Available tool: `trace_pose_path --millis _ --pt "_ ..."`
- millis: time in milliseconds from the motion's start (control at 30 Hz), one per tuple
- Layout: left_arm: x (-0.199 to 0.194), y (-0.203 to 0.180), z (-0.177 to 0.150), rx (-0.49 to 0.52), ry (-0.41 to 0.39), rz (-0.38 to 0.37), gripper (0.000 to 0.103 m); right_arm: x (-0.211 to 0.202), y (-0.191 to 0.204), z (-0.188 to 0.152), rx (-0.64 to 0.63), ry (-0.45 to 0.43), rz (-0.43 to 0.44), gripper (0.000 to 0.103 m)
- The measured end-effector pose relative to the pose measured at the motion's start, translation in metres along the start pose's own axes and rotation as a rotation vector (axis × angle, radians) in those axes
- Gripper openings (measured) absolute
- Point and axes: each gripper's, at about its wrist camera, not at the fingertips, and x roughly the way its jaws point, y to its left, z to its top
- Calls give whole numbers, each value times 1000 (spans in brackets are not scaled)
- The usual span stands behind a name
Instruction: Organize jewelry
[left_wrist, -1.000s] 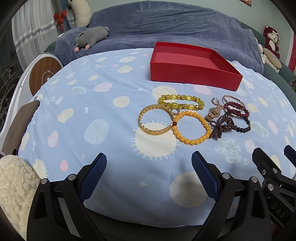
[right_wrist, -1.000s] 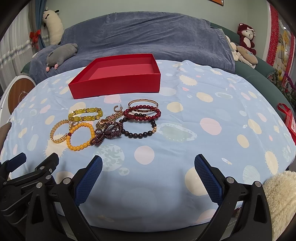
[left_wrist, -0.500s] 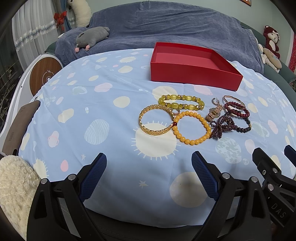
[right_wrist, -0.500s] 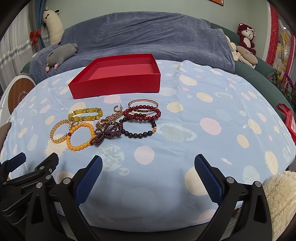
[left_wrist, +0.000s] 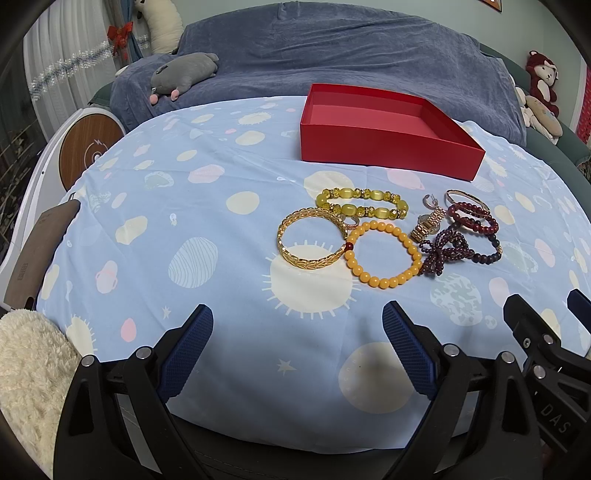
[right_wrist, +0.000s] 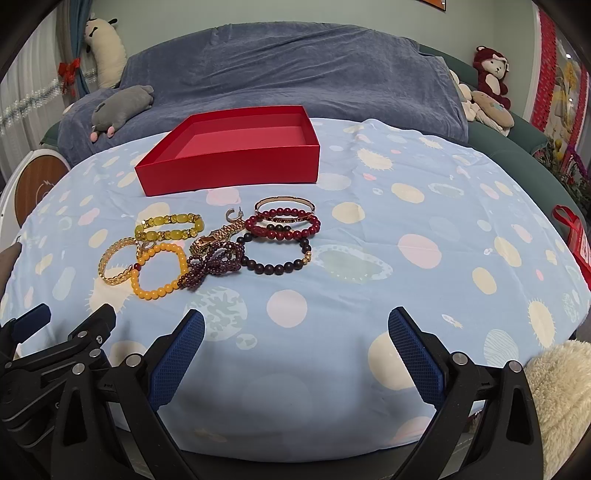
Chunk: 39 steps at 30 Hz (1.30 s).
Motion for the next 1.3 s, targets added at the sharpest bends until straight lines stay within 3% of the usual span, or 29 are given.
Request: trace_pose_path --millis 867,1100,1300 --pt "0 9 9 12 21 -15 92 -2 0 1 -10 -5 15 96" --pt "12 37 27 -104 48 -30 91 -5 -1 7 -1 -20 31 96" --pt "30 39 44 -107 61 -29 91 1 -9 9 43 -1 34 96"
